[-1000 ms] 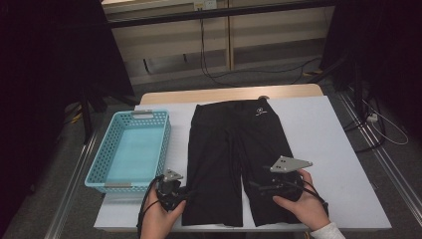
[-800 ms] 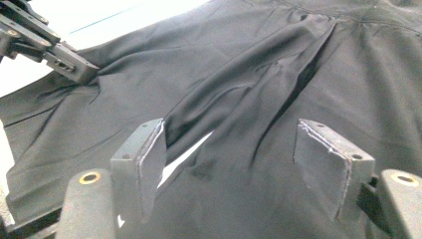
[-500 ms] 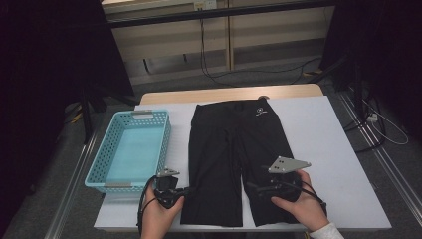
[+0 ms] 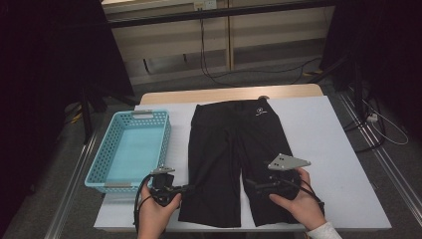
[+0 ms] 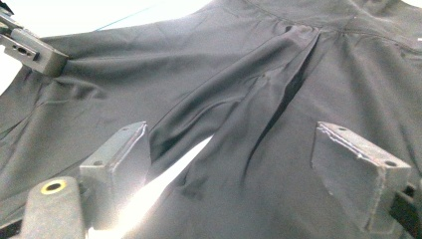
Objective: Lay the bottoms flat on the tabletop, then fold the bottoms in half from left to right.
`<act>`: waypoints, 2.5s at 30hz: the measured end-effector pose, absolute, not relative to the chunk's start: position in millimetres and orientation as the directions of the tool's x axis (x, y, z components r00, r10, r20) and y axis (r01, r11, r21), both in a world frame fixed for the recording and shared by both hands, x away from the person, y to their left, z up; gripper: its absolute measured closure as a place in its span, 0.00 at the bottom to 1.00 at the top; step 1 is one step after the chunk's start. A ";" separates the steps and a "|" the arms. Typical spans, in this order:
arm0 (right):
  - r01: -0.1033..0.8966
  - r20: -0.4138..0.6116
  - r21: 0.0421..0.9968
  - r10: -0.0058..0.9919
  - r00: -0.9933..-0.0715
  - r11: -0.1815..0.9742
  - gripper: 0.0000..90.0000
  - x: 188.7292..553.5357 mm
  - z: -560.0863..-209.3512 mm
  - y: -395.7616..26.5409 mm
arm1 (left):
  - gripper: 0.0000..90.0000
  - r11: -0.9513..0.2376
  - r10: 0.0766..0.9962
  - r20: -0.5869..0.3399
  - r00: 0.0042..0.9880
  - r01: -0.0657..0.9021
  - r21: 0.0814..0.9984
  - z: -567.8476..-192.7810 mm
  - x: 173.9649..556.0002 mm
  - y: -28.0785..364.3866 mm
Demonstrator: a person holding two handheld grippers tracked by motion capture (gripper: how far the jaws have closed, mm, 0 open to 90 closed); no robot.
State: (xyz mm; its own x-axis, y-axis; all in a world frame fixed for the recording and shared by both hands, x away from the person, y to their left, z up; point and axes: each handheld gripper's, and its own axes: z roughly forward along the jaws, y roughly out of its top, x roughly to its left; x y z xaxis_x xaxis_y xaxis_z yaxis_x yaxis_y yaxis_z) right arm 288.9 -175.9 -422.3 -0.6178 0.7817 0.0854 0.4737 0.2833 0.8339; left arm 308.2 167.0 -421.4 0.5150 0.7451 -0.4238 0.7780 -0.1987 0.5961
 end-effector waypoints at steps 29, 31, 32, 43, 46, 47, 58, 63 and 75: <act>0.497 0.088 0.817 0.790 -0.607 0.291 0.16 297.7 -424.9 -160.7 | 0.96 -0.213 0.733 -0.419 0.535 0.767 0.606 -420.8 310.1 162.4; 0.500 0.089 0.816 0.792 -0.604 0.289 0.16 299.3 -424.3 -159.5 | 0.96 -0.219 0.735 -0.417 0.534 0.769 0.600 -422.5 310.7 161.9; 0.499 0.090 0.818 0.793 -0.603 0.287 0.16 300.4 -423.8 -158.9 | 0.96 -0.220 0.734 -0.420 0.535 0.771 0.598 -423.0 310.9 161.6; 0.498 0.103 0.833 0.816 -0.568 0.242 0.14 324.6 -413.3 -145.1 | 0.96 -0.213 0.721 -0.418 0.553 0.750 0.626 -417.7 307.3 157.4; 0.495 0.093 0.833 0.819 -0.566 0.247 0.14 331.5 -408.7 -137.9 | 0.96 -0.217 0.711 -0.418 0.566 0.742 0.634 -417.8 306.2 153.1; 0.490 0.084 0.834 0.818 -0.570 0.255 0.13 333.4 -407.4 -135.4 | 0.96 -0.222 0.705 -0.420 0.571 0.741 0.634 -417.8 305.7 151.4; 0.494 0.115 0.840 0.816 -0.567 0.225 0.13 350.3 -409.2 -118.6 | 0.96 -0.235 0.689 -0.409 0.598 0.718 0.655 -416.9 301.7 137.2; 0.511 0.134 0.834 0.822 -0.554 0.209 0.14 355.1 -411.7 -117.7 | 0.96 -0.238 0.690 -0.403 0.602 0.714 0.659 -417.4 301.3 134.7; 0.519 0.163 0.828 0.796 -0.584 0.212 0.17 364.7 -422.5 -89.5 | 0.96 -0.238 0.678 -0.406 0.614 0.705 0.668 -417.3 300.0 130.3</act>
